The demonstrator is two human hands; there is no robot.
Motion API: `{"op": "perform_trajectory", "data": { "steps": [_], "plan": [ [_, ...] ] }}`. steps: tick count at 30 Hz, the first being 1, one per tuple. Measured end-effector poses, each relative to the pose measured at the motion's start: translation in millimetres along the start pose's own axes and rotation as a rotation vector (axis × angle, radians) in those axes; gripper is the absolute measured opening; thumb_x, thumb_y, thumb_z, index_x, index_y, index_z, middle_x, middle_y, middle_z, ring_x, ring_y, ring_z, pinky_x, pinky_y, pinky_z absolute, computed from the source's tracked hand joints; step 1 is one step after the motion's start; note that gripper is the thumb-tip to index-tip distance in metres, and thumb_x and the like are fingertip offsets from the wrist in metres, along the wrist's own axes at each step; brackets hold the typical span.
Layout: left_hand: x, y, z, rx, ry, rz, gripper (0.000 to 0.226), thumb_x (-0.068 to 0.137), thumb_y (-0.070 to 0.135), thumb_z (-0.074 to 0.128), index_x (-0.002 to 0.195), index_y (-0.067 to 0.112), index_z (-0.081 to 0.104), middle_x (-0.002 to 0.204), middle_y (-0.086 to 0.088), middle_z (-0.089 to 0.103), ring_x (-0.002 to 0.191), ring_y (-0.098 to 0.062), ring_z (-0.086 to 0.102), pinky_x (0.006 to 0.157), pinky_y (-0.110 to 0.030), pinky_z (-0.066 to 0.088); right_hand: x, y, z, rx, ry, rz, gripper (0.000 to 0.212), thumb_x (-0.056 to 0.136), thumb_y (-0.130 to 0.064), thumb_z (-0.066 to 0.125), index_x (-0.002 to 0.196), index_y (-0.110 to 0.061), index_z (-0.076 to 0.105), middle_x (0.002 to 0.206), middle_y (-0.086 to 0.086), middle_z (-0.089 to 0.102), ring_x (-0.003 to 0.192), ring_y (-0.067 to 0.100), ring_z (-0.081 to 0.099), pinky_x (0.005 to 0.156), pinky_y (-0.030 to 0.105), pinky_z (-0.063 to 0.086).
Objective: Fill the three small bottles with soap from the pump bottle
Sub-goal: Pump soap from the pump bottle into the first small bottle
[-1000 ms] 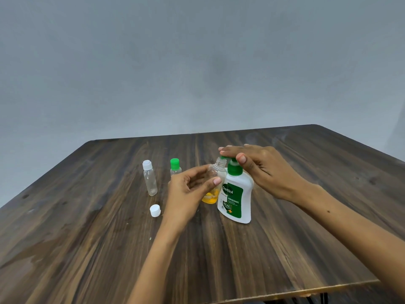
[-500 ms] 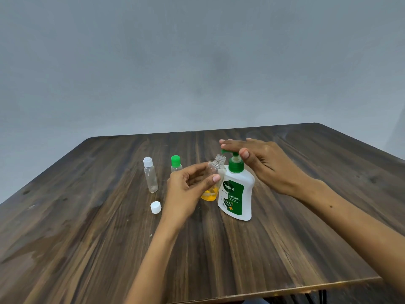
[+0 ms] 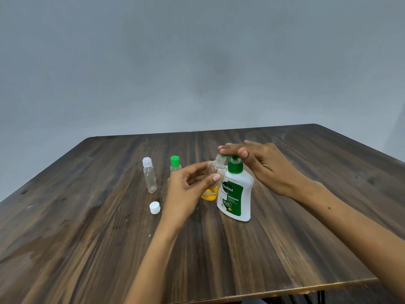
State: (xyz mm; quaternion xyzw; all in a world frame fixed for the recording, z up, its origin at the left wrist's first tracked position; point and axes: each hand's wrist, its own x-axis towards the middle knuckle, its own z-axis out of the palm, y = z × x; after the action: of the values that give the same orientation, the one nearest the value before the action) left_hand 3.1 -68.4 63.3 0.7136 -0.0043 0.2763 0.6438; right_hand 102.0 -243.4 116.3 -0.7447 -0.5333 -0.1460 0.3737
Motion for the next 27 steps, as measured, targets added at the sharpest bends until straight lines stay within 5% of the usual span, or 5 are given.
{"op": "perform_trajectory", "data": {
  "steps": [16,20,27],
  "plan": [
    [0.7,-5.6,1.2,-0.045,0.0,-0.014,0.05,0.066,0.027,0.077,0.112,0.011,0.07,0.101,-0.001,0.076,0.1,-0.015,0.071,0.089,-0.026,0.055,-2.8,2.4,1.9,0.066,0.023,0.02,0.076,0.093,-0.069,0.021,0.119,-0.017,0.068,0.124,-0.007,0.065,0.122,0.002,0.055,0.103,0.049,0.044],
    [0.3,-4.4,1.2,-0.042,-0.004,-0.008,0.048,0.065,0.027,0.077,0.11,0.014,0.07,0.1,0.002,0.077,0.098,-0.013,0.071,0.088,-0.024,0.056,1.9,2.4,-3.1,0.018,0.015,0.015,0.083,0.09,-0.073,0.015,0.124,-0.017,0.065,0.129,-0.006,0.062,0.117,-0.007,0.053,0.1,0.034,0.042],
    [0.4,-3.7,-1.3,-0.029,0.005,0.002,0.05,0.067,0.026,0.076,0.114,0.011,0.069,0.101,0.001,0.076,0.099,-0.012,0.071,0.086,-0.022,0.056,-0.5,3.0,1.8,-0.025,-0.003,-0.011,0.082,0.092,-0.071,0.014,0.122,-0.016,0.067,0.128,-0.008,0.063,0.124,0.0,0.052,0.11,0.038,0.036]
  ]
}}
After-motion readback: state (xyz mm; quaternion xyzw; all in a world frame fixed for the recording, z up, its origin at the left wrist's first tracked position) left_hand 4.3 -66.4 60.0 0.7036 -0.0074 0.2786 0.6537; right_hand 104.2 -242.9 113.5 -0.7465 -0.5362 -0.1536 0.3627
